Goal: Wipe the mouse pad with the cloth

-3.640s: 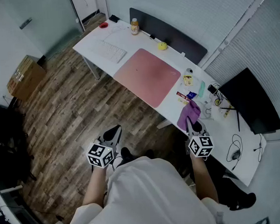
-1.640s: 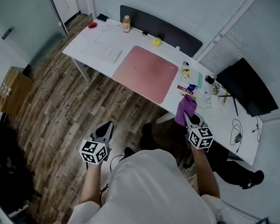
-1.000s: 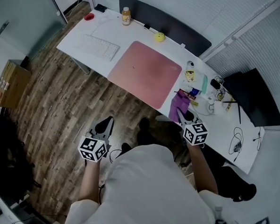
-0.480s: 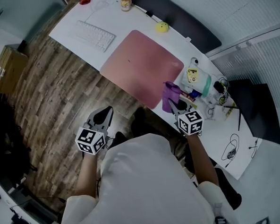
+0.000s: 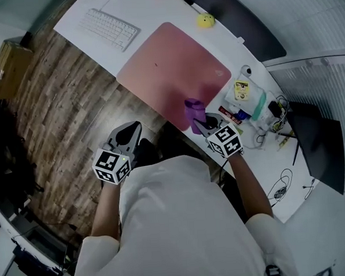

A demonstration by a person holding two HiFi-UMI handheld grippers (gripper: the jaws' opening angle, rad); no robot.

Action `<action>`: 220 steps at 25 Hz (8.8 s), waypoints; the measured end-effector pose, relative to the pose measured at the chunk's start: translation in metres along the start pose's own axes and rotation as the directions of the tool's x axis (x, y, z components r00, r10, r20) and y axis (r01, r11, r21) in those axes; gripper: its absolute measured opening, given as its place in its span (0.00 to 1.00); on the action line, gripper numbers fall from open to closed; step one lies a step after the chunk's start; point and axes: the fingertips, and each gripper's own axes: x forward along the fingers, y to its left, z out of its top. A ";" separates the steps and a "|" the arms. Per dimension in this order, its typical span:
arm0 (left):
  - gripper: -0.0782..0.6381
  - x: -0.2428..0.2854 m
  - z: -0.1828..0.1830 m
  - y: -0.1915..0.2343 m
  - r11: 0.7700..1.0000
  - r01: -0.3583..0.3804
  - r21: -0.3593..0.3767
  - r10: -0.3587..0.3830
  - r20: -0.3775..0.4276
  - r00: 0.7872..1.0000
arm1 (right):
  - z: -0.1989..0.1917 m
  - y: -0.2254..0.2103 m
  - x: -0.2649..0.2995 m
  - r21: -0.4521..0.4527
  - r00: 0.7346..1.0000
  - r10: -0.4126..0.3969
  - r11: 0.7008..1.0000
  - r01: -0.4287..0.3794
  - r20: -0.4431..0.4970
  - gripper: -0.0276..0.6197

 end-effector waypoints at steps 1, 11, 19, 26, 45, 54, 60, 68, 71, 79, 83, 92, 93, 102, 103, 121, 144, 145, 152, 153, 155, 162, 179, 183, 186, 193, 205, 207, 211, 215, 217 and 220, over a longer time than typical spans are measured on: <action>0.14 0.003 0.000 0.000 1.000 -0.001 -0.002 0.001 -0.005 1.000 | -0.002 0.002 0.006 -0.010 1.000 0.022 1.000 -0.022 -0.014 0.16; 0.14 0.031 -0.006 0.008 1.000 0.030 -0.008 -0.031 -0.062 0.998 | -0.014 0.020 0.054 -0.019 0.980 0.168 0.985 -0.171 -0.110 0.16; 0.14 0.058 -0.010 0.017 0.994 0.105 -0.034 -0.108 -0.095 0.990 | -0.031 0.037 0.092 0.022 0.946 0.261 0.965 -0.261 -0.193 0.16; 0.14 0.074 -0.009 0.031 0.988 0.152 -0.033 -0.155 -0.132 0.979 | -0.051 0.043 0.121 0.014 0.914 0.284 0.956 -0.293 -0.288 0.16; 0.14 0.091 -0.017 0.050 0.975 0.212 -0.073 -0.222 -0.180 0.958 | -0.068 0.006 0.148 -0.016 0.872 0.240 0.962 -0.272 -0.427 0.16; 0.14 0.105 -0.014 0.057 0.969 0.234 -0.079 -0.246 -0.197 0.949 | -0.071 -0.028 0.136 -0.026 0.860 0.181 0.975 -0.220 -0.477 0.16; 0.14 0.113 -0.007 0.061 0.968 0.240 -0.075 -0.251 -0.200 0.947 | -0.074 -0.056 0.127 -0.066 0.849 0.124 0.981 -0.183 -0.513 0.16; 0.14 0.126 -0.002 0.063 0.964 0.255 -0.080 -0.266 -0.208 0.941 | -0.070 -0.093 0.118 -0.129 0.835 0.057 0.980 -0.151 -0.547 0.16; 0.14 0.129 0.000 0.064 0.964 0.254 -0.080 -0.266 -0.210 0.941 | -0.068 -0.112 0.113 -0.159 0.832 0.013 0.980 -0.122 -0.554 0.16; 0.14 0.138 0.005 0.064 0.962 0.261 -0.085 -0.273 -0.212 0.938 | -0.059 -0.161 0.102 -0.190 0.828 -0.063 0.980 -0.053 -0.557 0.16; 0.14 0.142 0.009 0.062 0.958 0.273 -0.085 -0.285 -0.213 0.934 | -0.056 -0.176 0.099 -0.201 0.823 -0.080 0.979 -0.042 -0.562 0.16; 0.14 0.140 0.010 0.071 0.960 0.267 -0.084 -0.279 -0.224 0.934 | -0.048 -0.211 0.092 -0.249 0.814 -0.137 0.968 -0.010 -0.565 0.16; 0.14 0.140 0.010 0.073 0.961 0.265 -0.085 -0.277 -0.225 0.934 | -0.047 -0.217 0.090 -0.254 0.811 -0.151 0.967 0.003 -0.565 0.16; 0.14 0.147 0.002 0.075 0.956 0.283 -0.073 -0.292 -0.259 0.921 | -0.039 -0.258 0.082 -0.284 0.789 -0.240 0.955 0.087 -0.566 0.16; 0.14 0.148 0.001 0.074 0.956 0.285 -0.073 -0.294 -0.261 0.920 | -0.038 -0.261 0.081 -0.286 0.787 -0.245 0.954 0.091 -0.565 0.16; 0.14 0.162 0.005 0.064 0.943 0.331 -0.040 -0.328 -0.280 0.902 | -0.009 -0.319 0.060 -0.347 0.736 -0.432 0.895 0.281 -0.521 0.16; 0.14 0.158 -0.012 0.083 0.955 0.282 -0.087 -0.295 -0.288 0.911 | 0.038 -0.295 0.124 -0.493 0.703 -0.578 0.792 0.361 -0.413 0.16; 0.14 0.157 -0.013 0.084 0.955 0.281 -0.090 -0.295 -0.286 0.912 | 0.036 -0.292 0.125 -0.491 0.705 -0.576 0.794 0.359 -0.415 0.16; 0.14 0.152 -0.020 0.089 0.958 0.268 -0.104 -0.287 -0.276 0.917 | 0.028 -0.265 0.140 -0.476 0.720 -0.553 0.809 0.345 -0.419 0.16; 0.14 0.152 -0.021 0.088 0.958 0.266 -0.106 -0.285 -0.274 0.918 | 0.027 -0.261 0.142 -0.472 0.723 -0.549 0.812 0.343 -0.420 0.16; 0.14 0.150 -0.024 0.087 0.959 0.260 -0.115 -0.282 -0.270 0.921 | 0.025 -0.252 0.144 -0.466 0.729 -0.541 0.818 0.339 -0.420 0.16; 0.14 0.142 -0.035 0.089 0.962 0.238 -0.132 -0.265 -0.261 0.928 | 0.025 -0.210 0.161 -0.466 0.764 -0.500 0.833 0.297 -0.408 0.16; 0.14 0.110 -0.069 0.092 0.971 0.170 -0.168 -0.207 -0.239 0.949 | 0.012 -0.097 0.195 -0.429 0.828 -0.377 0.884 0.188 -0.415 0.16; 0.14 0.102 -0.074 0.093 0.973 0.153 -0.174 -0.191 -0.230 0.954 | 0.009 -0.074 0.202 -0.427 0.840 -0.343 0.892 0.150 -0.420 0.16; 0.14 0.093 -0.077 0.096 0.974 0.139 -0.178 -0.178 -0.229 0.957 | 0.006 -0.053 0.206 -0.397 0.848 -0.298 0.910 0.115 -0.438 0.16; 0.14 0.079 -0.079 0.112 0.978 0.096 -0.186 -0.137 -0.222 0.965 | 0.003 0.000 0.222 -0.366 0.865 -0.196 0.930 0.014 -0.463 0.16; 0.14 0.074 -0.074 0.132 0.976 0.072 -0.208 -0.117 -0.213 0.970 | 0.009 0.055 0.241 -0.298 0.860 -0.063 0.949 -0.106 -0.507 0.16; 0.14 0.072 -0.071 0.137 0.976 0.074 -0.206 -0.118 -0.212 0.970 | 0.016 0.064 0.242 -0.279 0.861 -0.033 0.952 -0.128 -0.508 0.16; 0.14 0.068 -0.064 0.150 0.978 0.078 -0.193 -0.119 -0.214 0.970 | 0.035 0.079 0.244 -0.221 0.864 0.040 0.960 -0.173 -0.502 0.16; 0.14 0.067 -0.057 0.164 0.984 0.089 -0.157 -0.123 -0.226 0.966 | 0.052 0.092 0.251 -0.134 0.865 0.135 0.965 -0.225 -0.483 0.16; 0.14 0.068 -0.055 0.170 0.985 0.099 -0.143 -0.131 -0.236 0.963 | 0.057 0.093 0.256 -0.123 0.864 0.153 0.963 -0.238 -0.479 0.16; 0.14 0.073 -0.053 0.177 0.984 0.120 -0.133 -0.151 -0.254 0.955 | 0.062 0.087 0.264 -0.116 0.863 0.155 0.964 -0.239 -0.481 0.16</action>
